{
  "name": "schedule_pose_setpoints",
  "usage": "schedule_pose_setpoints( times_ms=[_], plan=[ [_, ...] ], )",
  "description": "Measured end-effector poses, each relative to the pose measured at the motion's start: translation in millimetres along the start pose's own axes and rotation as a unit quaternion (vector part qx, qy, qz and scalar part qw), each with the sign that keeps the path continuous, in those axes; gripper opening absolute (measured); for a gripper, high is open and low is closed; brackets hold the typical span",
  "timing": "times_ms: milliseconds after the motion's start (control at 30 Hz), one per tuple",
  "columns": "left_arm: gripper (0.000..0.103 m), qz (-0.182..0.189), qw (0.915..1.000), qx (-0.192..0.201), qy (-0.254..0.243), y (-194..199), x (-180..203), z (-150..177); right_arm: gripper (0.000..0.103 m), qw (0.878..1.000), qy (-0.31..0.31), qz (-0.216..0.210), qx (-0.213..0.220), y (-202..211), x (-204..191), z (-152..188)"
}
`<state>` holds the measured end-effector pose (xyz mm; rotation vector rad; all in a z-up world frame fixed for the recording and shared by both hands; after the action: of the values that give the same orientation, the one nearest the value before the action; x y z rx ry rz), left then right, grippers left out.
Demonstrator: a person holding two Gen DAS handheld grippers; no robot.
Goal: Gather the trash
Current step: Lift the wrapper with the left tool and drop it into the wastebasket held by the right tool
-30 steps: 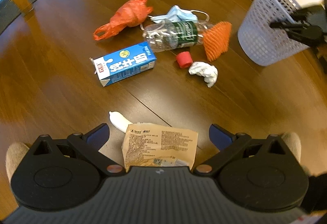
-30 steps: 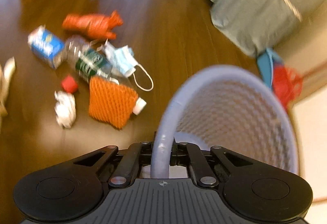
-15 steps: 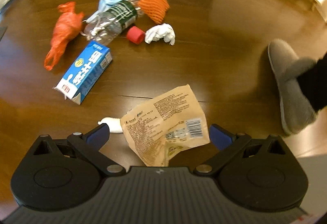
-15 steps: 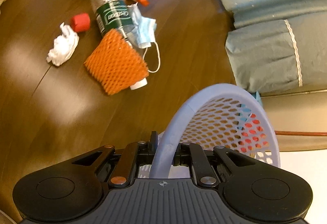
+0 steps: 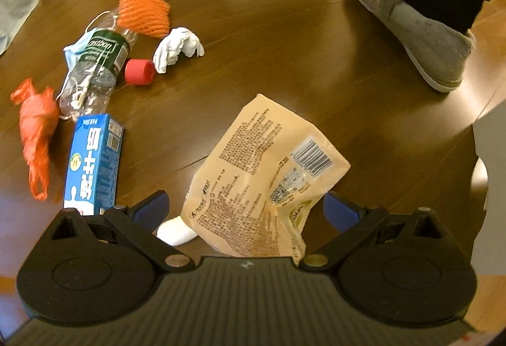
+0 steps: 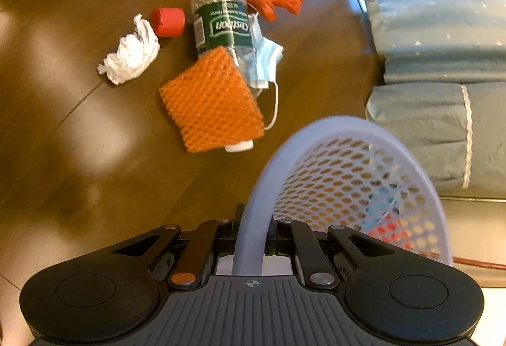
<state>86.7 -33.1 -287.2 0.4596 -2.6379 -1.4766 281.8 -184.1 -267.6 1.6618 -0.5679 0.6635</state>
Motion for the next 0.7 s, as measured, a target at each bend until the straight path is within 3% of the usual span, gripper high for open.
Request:
schedule_pose_setpoints(
  times_ms=[267,567,700],
  plan=[
    [0.102,0.006,0.9995,0.030,0.001,6.7,-13.2,-8.6,0.000,0.998,-0.046,0.004,0.031,-15.9,-9.3,-23.3],
    [0.101,-0.018,0.9950,0.080,0.057,10.0,-32.4,-22.1,0.000,0.992,-0.116,0.038,0.037,-32.2,-6.3,-35.9],
    [0.101,0.005,0.9955,0.091,0.028,5.1,-17.0,-22.8,0.000,0.989,-0.133,0.054,0.032,-37.3,4.0,-39.3]
  ],
)
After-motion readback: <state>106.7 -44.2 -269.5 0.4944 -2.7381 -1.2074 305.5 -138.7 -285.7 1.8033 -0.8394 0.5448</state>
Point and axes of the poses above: each gripper's, at about its wrist camera, not at the fingertips, and y roughly against the way its jaws point, x to its right, z to its underside, the point moved 10 cm from there along -y, roughly the way its jaws point, and after that the axes turned 12 degrees about x, right-handed, at the moved point
